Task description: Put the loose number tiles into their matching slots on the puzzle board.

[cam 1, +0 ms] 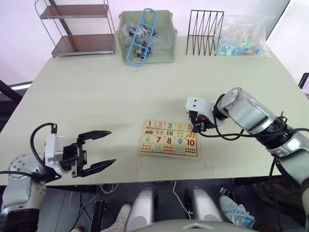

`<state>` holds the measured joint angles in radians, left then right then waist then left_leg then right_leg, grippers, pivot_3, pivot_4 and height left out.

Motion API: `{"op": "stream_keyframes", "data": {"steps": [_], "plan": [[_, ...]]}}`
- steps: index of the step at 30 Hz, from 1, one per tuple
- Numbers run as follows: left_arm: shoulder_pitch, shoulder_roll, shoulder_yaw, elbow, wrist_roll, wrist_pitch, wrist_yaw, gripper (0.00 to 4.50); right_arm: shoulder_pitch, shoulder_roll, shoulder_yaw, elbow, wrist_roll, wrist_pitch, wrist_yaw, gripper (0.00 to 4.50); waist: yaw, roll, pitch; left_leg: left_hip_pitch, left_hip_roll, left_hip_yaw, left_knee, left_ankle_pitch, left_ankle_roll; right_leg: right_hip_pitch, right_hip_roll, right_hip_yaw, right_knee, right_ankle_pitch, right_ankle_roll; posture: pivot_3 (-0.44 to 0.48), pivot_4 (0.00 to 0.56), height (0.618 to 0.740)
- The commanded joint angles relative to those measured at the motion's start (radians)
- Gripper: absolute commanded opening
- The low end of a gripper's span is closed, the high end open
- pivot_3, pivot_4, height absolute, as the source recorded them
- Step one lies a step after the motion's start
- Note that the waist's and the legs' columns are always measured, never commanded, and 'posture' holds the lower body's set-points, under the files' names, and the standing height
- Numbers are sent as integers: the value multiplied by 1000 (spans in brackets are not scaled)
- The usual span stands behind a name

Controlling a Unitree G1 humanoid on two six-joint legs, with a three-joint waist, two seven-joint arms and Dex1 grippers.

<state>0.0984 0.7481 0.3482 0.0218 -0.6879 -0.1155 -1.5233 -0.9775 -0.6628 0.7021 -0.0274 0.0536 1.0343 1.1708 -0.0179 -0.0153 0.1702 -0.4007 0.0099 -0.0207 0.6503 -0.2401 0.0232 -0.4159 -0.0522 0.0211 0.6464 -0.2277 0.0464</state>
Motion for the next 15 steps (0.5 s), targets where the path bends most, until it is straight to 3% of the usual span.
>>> {"op": "stream_keyframes", "data": {"steps": [1,15], "plan": [[-4,1,18,-3,1,-12,-6,4500,6,-7,5,-10,-8,-10,6,862,0,0,0,0,0,0,0,0,0,0,0,0,0,0,0,0,150,740],[-15,0,12,-15,3,-3,2,4500,7,-20,4,-12,-14,-18,18,862,1,0,0,0,0,0,0,0,0,0,0,0,0,0,0,0,150,740]]}}
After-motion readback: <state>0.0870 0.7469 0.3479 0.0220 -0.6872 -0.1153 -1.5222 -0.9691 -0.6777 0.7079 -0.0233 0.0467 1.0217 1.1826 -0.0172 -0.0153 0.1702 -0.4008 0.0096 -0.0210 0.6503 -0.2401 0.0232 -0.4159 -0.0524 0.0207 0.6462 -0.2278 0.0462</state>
